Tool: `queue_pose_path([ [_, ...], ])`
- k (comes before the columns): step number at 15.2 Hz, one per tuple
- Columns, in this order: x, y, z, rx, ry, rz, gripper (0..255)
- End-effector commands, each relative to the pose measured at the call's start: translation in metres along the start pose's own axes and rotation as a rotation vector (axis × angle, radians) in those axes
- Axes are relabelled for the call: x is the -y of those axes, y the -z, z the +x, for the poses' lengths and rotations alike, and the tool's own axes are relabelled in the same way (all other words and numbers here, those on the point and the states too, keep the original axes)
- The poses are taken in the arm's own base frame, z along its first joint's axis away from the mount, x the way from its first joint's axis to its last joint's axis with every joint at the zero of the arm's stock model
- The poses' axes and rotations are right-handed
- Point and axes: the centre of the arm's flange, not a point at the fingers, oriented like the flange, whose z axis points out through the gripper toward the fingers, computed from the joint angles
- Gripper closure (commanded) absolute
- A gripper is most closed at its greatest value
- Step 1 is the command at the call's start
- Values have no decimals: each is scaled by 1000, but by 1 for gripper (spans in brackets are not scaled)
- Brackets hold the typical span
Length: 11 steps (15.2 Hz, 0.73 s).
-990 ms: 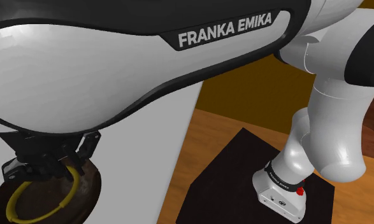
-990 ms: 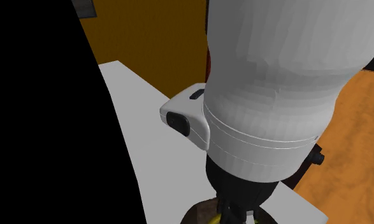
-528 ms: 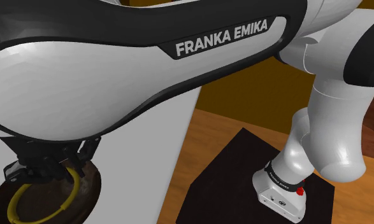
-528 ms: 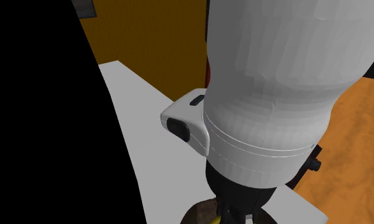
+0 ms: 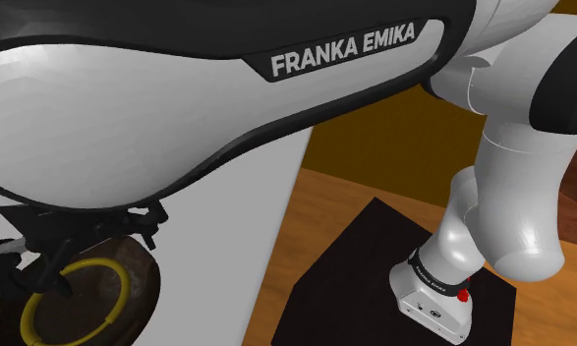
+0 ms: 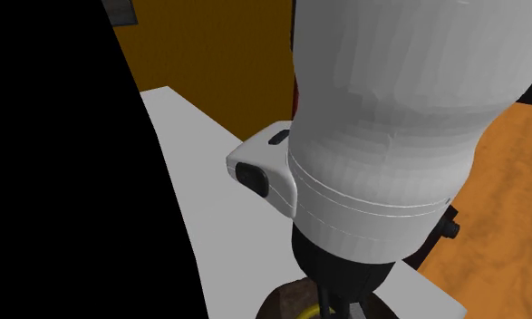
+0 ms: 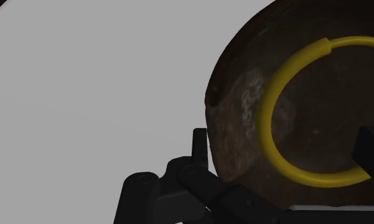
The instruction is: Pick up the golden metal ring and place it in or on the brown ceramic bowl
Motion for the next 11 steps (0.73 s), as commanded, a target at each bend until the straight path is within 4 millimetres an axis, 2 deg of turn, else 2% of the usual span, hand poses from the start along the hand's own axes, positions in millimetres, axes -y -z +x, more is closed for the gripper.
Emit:
queue_pose_path([
  [1, 0, 21, -1, 0, 0, 0, 0],
  [3, 0, 45, -1, 0, 0, 0, 0],
  [11, 0, 45, -1, 0, 0, 0, 0],
])
